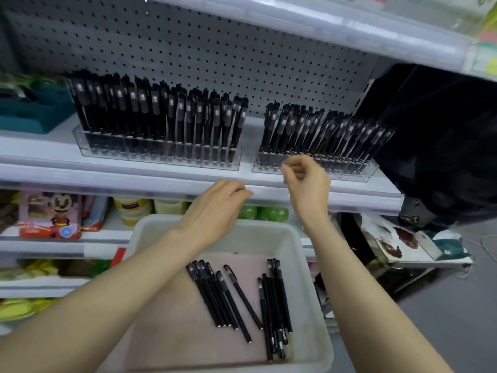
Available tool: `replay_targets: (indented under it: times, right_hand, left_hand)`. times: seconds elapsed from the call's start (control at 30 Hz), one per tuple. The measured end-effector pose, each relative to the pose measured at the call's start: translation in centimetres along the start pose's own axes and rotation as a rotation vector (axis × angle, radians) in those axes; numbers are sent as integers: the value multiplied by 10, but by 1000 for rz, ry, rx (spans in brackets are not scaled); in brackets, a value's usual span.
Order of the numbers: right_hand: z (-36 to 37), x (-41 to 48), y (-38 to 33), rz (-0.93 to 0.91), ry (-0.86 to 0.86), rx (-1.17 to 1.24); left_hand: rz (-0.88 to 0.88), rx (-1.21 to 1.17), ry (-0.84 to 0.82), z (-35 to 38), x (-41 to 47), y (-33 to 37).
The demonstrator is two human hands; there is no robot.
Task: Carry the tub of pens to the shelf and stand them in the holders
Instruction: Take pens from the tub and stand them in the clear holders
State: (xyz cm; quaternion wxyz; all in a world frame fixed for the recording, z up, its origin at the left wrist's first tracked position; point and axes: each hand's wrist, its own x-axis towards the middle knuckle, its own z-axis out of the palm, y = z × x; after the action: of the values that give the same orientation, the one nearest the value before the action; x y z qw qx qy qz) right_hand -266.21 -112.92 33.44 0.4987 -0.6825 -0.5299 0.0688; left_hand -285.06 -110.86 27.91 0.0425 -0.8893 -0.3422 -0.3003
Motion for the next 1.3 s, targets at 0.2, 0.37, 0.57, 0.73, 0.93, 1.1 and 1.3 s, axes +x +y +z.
replay_targets:
  times: [0.2,0.37,0.57,0.73,0.93,1.1,1.3]
  right_hand:
    - [37,-73,32,81,-329,-114]
    - [58,-107,53,186,-668,-283]
    - [56,-115,58,196,-834,-422]
    - [58,-116,53,164,-833,-428]
    - [55,-116,53,179,-917,-500]
    - [58,-115,56,169,-879,-580]
    - [54,-107,56,267,-856,-437]
  left_hand:
    - [-60,42,-82,28,-56,-20]
    - [-79,72,-108,47,-75,-27]
    - [-119,61,-53,64,-76,-23]
    - [-87,66,-18,62,-75,-25]
    - [-105,82,-84,60,-74,-24]
    - [-123,97,-127,59,-73,-24]
    - [-114,109,-145,54,-73,-23]
